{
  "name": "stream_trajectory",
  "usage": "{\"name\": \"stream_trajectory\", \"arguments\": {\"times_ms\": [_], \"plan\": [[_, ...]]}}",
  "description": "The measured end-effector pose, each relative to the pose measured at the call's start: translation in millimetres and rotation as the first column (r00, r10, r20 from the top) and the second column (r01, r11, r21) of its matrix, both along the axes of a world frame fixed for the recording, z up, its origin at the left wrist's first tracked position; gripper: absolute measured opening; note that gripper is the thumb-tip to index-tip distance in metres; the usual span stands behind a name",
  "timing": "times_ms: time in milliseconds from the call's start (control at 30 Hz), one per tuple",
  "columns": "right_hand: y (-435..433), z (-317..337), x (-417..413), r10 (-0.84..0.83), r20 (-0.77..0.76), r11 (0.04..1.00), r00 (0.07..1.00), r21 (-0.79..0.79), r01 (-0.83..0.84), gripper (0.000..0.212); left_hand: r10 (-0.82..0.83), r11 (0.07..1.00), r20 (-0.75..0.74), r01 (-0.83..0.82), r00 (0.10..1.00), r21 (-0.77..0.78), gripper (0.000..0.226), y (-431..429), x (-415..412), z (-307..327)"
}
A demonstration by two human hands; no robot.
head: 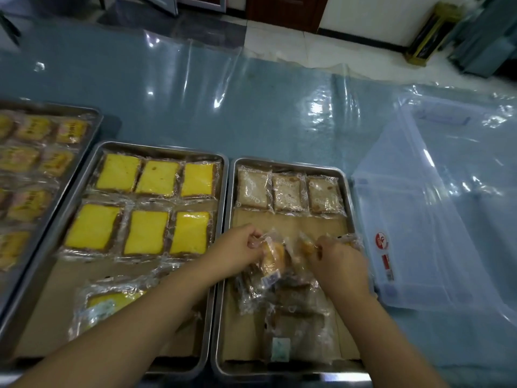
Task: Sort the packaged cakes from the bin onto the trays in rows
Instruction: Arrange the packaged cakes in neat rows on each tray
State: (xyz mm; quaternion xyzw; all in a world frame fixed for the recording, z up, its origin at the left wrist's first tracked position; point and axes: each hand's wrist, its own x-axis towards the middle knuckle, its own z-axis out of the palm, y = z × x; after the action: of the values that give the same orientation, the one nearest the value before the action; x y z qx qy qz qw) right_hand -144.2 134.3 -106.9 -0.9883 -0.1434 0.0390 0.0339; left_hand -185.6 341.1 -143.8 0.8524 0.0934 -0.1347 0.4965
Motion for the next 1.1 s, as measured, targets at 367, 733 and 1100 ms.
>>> {"name": "stream_trajectory", "arguments": {"times_ms": [367, 733, 1100], "plan": [[142, 33, -101, -0.066, 0.208, 0.934, 0.976, 0.358, -0.013, 0.007, 0.31, 0.934, 0.12, -0.279, 0.943, -0.224, 0.011, 147, -117, 33], [313, 8, -200, 0.152, -0.036, 0.832, 0.988, 0.544, -0.109, 0.01, 0.596, 0.8, 0.148, -0.568, 0.789, -0.193, 0.031, 332, -271, 27], [382, -1, -214, 0.384, -0.098, 0.815, 0.918, 0.503, -0.287, 0.012, 0.742, 0.67, 0.089, -0.74, 0.664, -0.061, 0.017, 382, -353, 6]]}}
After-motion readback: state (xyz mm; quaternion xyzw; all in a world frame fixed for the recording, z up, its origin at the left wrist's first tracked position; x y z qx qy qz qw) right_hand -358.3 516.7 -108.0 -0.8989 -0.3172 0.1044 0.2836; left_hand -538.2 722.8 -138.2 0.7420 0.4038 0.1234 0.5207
